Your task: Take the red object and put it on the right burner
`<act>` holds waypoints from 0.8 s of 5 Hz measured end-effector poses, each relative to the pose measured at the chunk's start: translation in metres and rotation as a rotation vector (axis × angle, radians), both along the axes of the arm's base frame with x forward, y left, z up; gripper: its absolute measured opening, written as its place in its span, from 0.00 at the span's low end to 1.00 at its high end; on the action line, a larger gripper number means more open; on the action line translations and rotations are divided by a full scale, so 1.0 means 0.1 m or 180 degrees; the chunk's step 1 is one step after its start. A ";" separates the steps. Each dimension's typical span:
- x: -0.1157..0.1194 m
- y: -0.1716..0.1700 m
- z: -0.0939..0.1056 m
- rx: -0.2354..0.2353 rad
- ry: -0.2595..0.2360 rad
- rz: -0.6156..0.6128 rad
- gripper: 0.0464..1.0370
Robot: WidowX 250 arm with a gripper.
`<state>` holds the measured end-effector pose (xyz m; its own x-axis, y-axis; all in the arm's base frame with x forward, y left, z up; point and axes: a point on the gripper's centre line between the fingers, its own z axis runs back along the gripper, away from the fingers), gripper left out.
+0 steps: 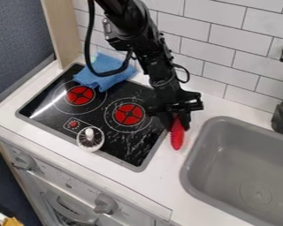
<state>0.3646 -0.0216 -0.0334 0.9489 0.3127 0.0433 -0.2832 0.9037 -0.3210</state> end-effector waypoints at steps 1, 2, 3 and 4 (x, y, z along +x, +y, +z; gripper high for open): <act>-0.03 0.06 -0.02 0.0003 0.0030 0.0067 0.33; -0.08 0.09 -0.01 -0.0027 0.0047 0.0094 0.33; -0.15 0.23 0.05 0.0022 0.0049 0.0241 0.33; -0.19 0.45 0.15 0.0068 -0.0026 0.0492 0.33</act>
<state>0.3459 0.0232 -0.0180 0.8891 0.4540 0.0590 -0.4169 0.8562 -0.3051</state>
